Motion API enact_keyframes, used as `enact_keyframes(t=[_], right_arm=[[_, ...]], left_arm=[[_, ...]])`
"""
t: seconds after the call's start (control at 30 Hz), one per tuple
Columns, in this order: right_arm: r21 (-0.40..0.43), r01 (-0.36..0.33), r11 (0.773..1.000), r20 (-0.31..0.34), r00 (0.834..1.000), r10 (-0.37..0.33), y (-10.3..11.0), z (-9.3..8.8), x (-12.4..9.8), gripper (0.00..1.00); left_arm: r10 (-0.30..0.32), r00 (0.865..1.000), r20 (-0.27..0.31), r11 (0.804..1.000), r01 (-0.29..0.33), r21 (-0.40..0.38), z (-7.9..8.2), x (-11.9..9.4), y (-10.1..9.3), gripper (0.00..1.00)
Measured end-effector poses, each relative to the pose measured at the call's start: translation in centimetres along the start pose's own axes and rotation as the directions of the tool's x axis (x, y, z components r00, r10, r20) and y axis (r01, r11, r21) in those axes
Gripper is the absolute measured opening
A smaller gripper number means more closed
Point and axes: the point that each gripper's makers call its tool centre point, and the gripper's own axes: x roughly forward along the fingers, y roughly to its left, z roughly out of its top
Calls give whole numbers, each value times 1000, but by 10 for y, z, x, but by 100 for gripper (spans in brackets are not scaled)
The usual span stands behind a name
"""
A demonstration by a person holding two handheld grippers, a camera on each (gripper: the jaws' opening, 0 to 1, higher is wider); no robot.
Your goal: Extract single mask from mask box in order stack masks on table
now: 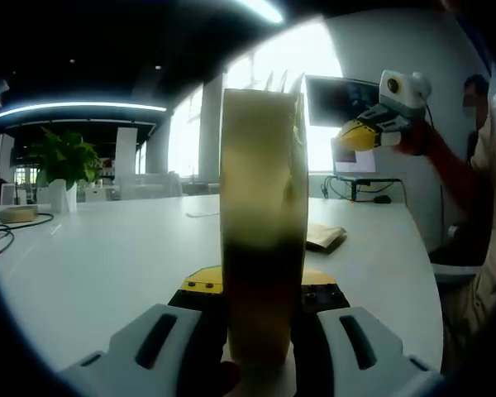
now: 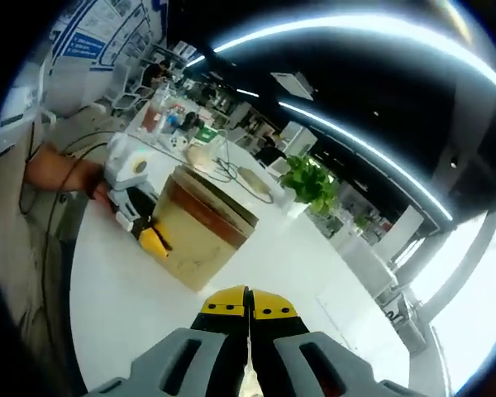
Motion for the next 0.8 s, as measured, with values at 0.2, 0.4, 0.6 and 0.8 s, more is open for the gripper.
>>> enact_keyframes(t=[0.2, 0.4, 0.6, 0.8], right_arm=[[-60, -16, 998, -11, 1000, 16, -2, 10, 3, 0], [-113, -43, 993, -12, 999, 42, -4, 22, 8, 0], [-170, -70, 983, -16, 998, 68, -1, 35, 14, 0], [-219, -98, 971, -8, 995, 99, 5, 47, 22, 0]], left_arm=[[-1, 1000, 0, 1000, 1, 0, 0, 0, 0, 19], [-1, 1000, 0, 1000, 1, -1, -1, 0, 1, 19], [-1, 1000, 0, 1000, 1, -2, 0, 0, 0, 19], [-2, 1000, 0, 1000, 2, -2, 0, 0, 0, 19]])
